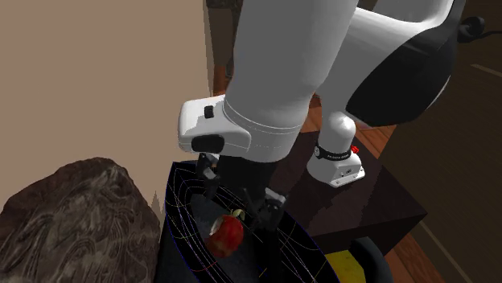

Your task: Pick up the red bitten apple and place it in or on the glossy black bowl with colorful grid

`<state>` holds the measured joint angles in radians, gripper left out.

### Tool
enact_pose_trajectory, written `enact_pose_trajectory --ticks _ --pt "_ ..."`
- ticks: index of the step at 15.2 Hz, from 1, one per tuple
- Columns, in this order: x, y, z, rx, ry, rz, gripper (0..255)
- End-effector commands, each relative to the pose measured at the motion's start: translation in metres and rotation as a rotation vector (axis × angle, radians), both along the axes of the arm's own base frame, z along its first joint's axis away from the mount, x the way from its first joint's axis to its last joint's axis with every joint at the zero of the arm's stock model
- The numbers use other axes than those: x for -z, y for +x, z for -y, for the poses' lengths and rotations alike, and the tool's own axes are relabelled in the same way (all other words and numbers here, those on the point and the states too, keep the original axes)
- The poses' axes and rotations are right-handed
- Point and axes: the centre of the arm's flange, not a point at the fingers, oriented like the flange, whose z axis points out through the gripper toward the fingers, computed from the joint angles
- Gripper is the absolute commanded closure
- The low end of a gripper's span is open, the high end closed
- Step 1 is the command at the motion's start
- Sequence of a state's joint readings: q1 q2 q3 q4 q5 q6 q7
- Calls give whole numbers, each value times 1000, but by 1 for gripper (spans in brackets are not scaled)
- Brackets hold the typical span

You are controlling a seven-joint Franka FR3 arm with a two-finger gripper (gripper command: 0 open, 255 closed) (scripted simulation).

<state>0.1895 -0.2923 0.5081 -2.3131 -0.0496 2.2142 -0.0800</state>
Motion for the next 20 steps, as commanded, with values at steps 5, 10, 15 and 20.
enact_pose_trajectory --ticks 5,10,15,20 --pt "36 15 5 -18 -31 -51 0" --pt "54 18 6 -18 -31 -51 0" --pt "54 18 6 -18 -31 -51 0" --pt "53 13 10 -18 -31 -51 255"
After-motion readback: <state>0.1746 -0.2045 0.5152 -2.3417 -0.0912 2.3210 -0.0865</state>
